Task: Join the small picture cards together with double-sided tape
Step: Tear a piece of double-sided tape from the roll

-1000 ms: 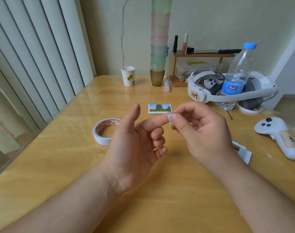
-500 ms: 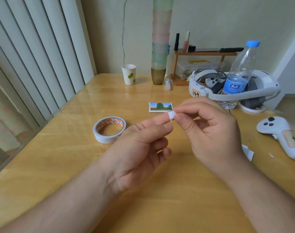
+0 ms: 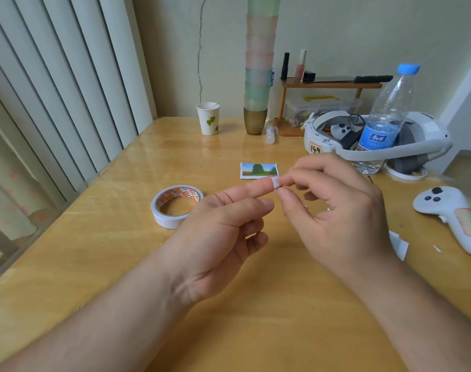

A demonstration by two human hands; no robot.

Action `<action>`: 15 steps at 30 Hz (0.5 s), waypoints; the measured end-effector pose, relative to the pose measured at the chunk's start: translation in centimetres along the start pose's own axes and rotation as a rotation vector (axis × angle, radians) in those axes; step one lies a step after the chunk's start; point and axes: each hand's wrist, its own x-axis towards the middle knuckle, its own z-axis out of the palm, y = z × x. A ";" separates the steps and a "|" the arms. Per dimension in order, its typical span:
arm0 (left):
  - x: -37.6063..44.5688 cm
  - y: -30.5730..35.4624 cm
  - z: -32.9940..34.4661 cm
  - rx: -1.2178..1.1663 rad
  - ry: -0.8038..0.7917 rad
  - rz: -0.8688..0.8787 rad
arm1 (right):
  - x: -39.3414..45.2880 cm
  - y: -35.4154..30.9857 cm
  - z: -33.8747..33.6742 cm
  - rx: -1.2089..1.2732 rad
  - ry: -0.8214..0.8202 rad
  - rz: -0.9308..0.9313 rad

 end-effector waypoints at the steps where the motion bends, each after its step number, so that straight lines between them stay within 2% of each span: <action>1: 0.0 0.0 0.0 0.016 -0.005 0.006 | 0.0 0.0 0.0 -0.026 0.007 0.002; 7: -0.1 -0.2 0.1 0.033 -0.035 0.024 | 0.1 0.0 0.0 -0.138 0.057 -0.021; 15: 0.0 -0.5 0.0 0.073 0.006 0.063 | 0.1 -0.2 0.2 -0.113 0.046 0.024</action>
